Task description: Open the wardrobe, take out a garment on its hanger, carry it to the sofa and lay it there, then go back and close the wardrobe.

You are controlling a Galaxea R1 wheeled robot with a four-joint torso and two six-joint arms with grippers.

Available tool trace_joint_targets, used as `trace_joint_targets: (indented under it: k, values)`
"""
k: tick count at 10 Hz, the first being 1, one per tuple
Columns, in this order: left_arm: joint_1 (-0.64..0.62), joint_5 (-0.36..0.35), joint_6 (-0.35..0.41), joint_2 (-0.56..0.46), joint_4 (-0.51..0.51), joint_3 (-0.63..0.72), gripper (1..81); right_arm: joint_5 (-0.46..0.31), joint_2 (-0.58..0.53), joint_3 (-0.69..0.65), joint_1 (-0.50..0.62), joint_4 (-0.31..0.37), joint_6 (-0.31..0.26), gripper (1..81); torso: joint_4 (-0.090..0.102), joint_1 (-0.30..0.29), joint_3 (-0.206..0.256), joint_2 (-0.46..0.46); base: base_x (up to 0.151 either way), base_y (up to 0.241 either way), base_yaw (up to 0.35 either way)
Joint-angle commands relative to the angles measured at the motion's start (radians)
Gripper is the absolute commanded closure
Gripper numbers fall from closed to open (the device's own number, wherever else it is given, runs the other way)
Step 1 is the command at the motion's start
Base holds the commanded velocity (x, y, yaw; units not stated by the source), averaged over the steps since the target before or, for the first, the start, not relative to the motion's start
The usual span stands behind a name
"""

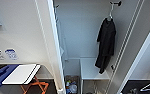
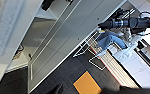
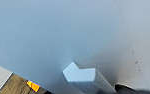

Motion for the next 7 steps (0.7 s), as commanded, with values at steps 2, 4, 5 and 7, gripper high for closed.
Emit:
trace_joint_targets:
  k: [2, 4, 5, 7]
  values:
    - [0.004, -0.075, -0.001, -0.017, -0.018, -0.079, 1.0, -0.109, -0.021, -0.092, 0.019, 0.04, 0.033, 1.0, 0.0, -0.001, 0.0, 0.0, 0.0, 0.0, 0.0]
    - [0.065, -0.105, -0.001, 0.04, -0.041, -0.202, 1.0, -0.109, 0.019, -0.216, -0.05, 0.068, 0.033, 1.0, 0.0, -0.001, 0.0, 0.0, 0.0, 0.0, 0.0]
    - [0.088, -0.115, -0.001, 0.076, -0.043, -0.257, 1.0, -0.109, 0.043, -0.27, -0.087, 0.076, 0.033, 1.0, 0.0, -0.001, 0.0, -0.001, 0.0, 0.0, 0.0]
    - [0.128, -0.118, -0.001, 0.141, -0.049, -0.354, 1.0, -0.109, 0.104, -0.368, -0.158, 0.1, 0.034, 1.0, 0.0, -0.003, 0.001, -0.001, 0.0, 0.0, 0.0]
